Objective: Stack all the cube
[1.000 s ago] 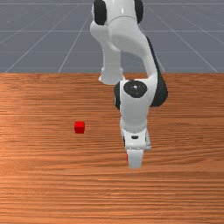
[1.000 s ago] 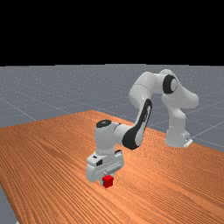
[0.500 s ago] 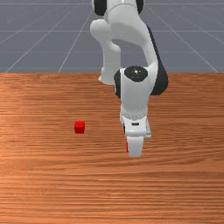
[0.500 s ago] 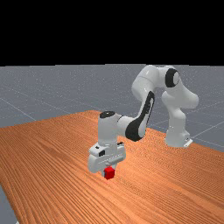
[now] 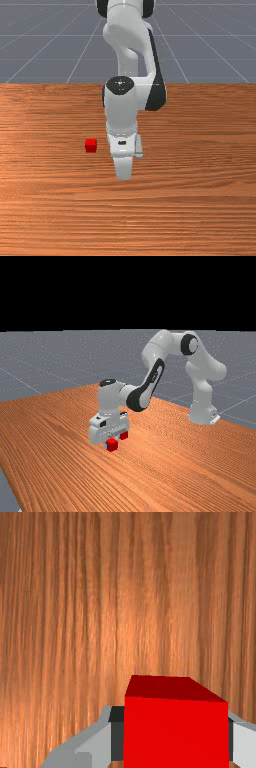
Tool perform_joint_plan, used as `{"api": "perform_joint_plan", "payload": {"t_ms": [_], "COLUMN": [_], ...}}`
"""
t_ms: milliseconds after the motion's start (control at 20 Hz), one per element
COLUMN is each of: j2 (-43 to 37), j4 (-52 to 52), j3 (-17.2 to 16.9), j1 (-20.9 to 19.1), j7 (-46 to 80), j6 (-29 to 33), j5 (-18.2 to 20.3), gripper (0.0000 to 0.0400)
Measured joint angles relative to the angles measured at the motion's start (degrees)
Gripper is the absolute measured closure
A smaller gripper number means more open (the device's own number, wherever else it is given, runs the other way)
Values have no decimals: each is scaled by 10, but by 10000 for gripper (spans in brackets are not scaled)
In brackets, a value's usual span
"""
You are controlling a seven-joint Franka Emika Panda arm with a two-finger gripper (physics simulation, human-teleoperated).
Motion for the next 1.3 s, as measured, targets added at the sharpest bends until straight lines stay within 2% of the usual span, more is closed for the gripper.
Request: {"api": "perform_joint_plan", "payload": {"t_ms": [150, 350, 400, 500, 550, 650, 850, 900, 950, 1000, 1050, 1150, 1200, 1300], "j2": [1, 4, 6, 10, 11, 16, 24, 17, 5, -17, -38, -91, -118, -139], "j4": [2, 5, 8, 15, 16, 24, 40, 26, 5, -37, -71, -167, -220, -258], "j3": [-1, -21, -6, -7, -25, -32, -22, -24, -1, 1, -23, -26, -30, -26], "j1": [-12, -12, -31, -45, -37, -47, -77, -77, -99, -103, -84, -88, -86, -95], "j7": [-15, -5, -44, -62, -38, -48, -79, -70, -111, -117, -90, -96, -93, -103], "j6": [-1, -1, -4, -8, -5, -6, -17, -11, -11, 7, 4, 42, 95, 109], "j5": [1, -15, -3, -2, -15, -21, -1, 1, 24, 28, -2, -4, -9, 1], "gripper": [202, 202, 202, 202, 202, 202, 202, 202, 202, 202, 202, 202, 202, 202]}}
